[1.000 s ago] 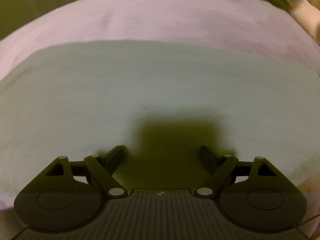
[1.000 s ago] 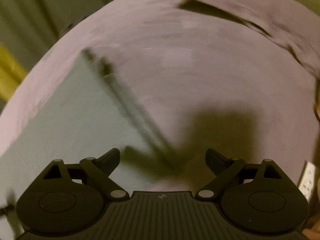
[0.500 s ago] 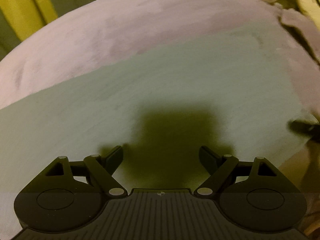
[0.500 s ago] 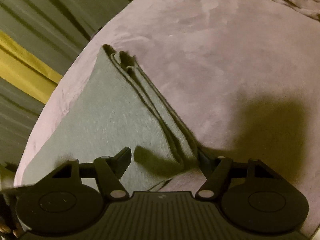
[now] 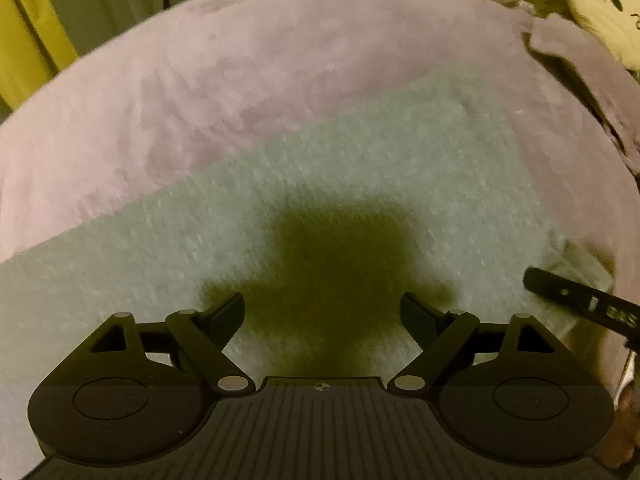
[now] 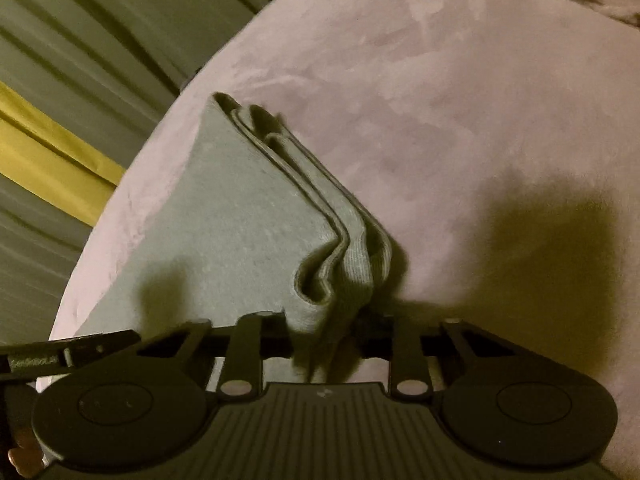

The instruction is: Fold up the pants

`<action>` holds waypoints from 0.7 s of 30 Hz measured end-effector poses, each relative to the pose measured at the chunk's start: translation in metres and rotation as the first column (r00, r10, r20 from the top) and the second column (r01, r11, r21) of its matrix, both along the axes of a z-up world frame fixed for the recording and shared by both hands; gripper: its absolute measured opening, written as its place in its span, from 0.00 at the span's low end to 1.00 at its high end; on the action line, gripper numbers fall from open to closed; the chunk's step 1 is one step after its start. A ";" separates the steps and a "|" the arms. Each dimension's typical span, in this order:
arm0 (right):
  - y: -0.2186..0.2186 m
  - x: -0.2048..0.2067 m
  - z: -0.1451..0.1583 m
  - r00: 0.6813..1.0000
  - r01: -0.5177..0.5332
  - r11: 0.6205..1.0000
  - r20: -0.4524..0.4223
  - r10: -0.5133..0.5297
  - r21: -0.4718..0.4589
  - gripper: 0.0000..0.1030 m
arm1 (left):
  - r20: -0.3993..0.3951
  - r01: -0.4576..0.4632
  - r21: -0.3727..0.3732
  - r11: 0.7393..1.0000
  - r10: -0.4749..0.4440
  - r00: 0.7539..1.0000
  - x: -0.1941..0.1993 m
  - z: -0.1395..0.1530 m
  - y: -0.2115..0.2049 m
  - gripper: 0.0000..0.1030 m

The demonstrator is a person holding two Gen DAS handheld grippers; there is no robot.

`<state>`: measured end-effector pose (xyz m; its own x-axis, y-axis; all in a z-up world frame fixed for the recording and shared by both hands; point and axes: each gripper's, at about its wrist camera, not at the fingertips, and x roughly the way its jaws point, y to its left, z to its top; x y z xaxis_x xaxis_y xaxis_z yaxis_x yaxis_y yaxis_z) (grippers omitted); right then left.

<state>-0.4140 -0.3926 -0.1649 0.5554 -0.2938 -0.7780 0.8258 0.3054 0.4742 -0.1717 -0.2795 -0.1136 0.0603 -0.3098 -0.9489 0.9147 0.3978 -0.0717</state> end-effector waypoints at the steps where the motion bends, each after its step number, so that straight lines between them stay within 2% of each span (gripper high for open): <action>1: 0.002 0.002 0.003 1.000 -0.007 1.000 0.005 0.007 -0.018 0.17 | -0.006 -0.005 0.008 1.000 0.005 1.000 0.001 0.000 0.002 0.87; 4: 0.016 0.011 0.025 0.999 -0.040 0.994 0.024 0.043 -0.098 0.16 | -0.016 -0.003 0.020 1.000 0.003 1.000 0.012 -0.004 0.010 0.87; 8: 0.036 0.045 0.060 0.989 -0.133 0.971 0.043 0.145 -0.199 0.16 | 0.000 -0.047 0.019 0.999 0.047 0.999 0.047 0.003 0.041 0.86; 10: 0.051 0.072 0.078 0.971 -0.213 0.944 0.051 0.233 -0.253 0.16 | 0.015 -0.101 -0.012 0.995 0.101 0.995 0.075 0.013 0.069 0.86; 12: 0.071 0.106 0.092 0.937 -0.320 0.898 0.039 0.346 -0.302 0.16 | 0.015 -0.160 -0.052 0.986 0.161 0.987 0.107 0.024 0.101 0.86; 14: 0.101 0.146 0.097 0.882 -0.443 0.833 0.004 0.471 -0.331 0.16 | 0.004 -0.210 -0.099 0.973 0.212 0.977 0.138 0.034 0.137 0.87; 16: 0.138 0.185 0.092 0.797 -0.578 0.738 -0.047 0.602 -0.349 0.16 | -0.010 -0.273 -0.139 0.952 0.274 0.962 0.168 0.040 0.175 0.87; 18: 0.180 0.219 0.076 0.683 -0.710 0.608 -0.135 0.718 -0.355 0.16 | -0.036 -0.343 -0.156 0.926 0.342 0.939 0.194 0.037 0.214 0.87; 19: 0.197 0.233 0.064 0.624 -0.764 0.557 -0.153 0.766 -0.326 0.16 | -0.051 -0.367 -0.158 0.917 0.364 0.930 0.202 0.034 0.229 0.87; 20: 0.211 0.245 0.052 0.576 -0.806 0.521 -0.169 0.799 -0.282 0.16 | -0.068 -0.381 -0.163 0.910 0.375 0.925 0.207 0.031 0.243 0.87; 21: 0.222 0.254 0.042 0.544 -0.831 0.495 -0.185 0.818 -0.254 0.16 | -0.091 -0.375 -0.172 0.911 0.364 0.927 0.210 0.026 0.256 0.87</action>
<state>-0.1604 -0.1704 -0.1229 0.6369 0.0821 -0.7666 0.1402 0.9654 0.2198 0.0382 -0.0230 -0.0872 0.1531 -0.4439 -0.8829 0.6972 0.6817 -0.2219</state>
